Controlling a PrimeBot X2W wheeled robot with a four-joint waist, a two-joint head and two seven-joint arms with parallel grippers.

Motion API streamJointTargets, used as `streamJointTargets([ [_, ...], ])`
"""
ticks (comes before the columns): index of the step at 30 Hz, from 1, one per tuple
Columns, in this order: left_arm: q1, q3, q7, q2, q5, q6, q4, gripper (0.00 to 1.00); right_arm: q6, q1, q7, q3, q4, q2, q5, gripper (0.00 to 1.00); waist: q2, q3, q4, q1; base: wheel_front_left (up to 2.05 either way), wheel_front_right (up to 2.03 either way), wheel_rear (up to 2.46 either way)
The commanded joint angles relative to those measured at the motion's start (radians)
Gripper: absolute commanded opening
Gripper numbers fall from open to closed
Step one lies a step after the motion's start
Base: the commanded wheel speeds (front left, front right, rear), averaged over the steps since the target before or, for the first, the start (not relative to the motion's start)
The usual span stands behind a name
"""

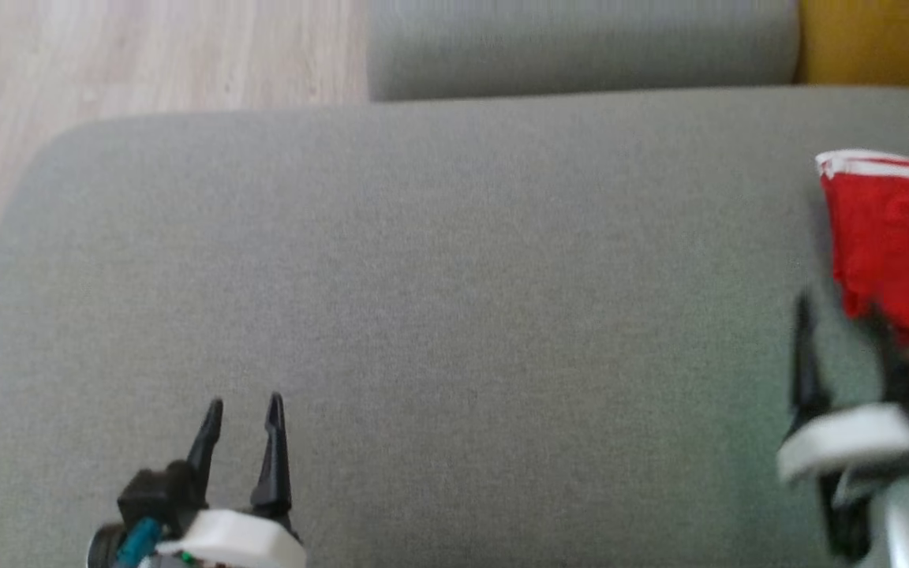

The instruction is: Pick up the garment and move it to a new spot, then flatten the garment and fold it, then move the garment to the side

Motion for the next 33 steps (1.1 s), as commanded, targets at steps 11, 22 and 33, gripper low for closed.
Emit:
streamJointTargets([
  [11, 0.004, 0.061, -0.008, -0.003, 0.033, 0.000, 0.018, 1.00, -0.001, 0.172, -0.101, 0.100, 0.032, 0.021, 0.035, 1.00, 0.0000, -0.078, -0.004, 0.0001, 0.00, 0.00, 0.00],
  [22, 0.019, 0.053, -0.008, -0.003, 0.036, 0.015, 0.039, 1.00, -0.001, 0.168, -0.106, 0.140, 0.007, 0.021, 0.063, 1.00, 0.0000, -0.092, 0.011, 0.0001, 0.00, 0.00, 0.00],
  [33, 0.054, 0.022, 0.000, -0.001, 0.025, 0.022, 0.082, 0.00, 0.000, 0.199, -0.092, 0.125, 0.045, 0.029, 0.063, 0.00, 0.0000, -0.099, 0.025, 0.0001, 0.00, 0.00, 0.00],
])
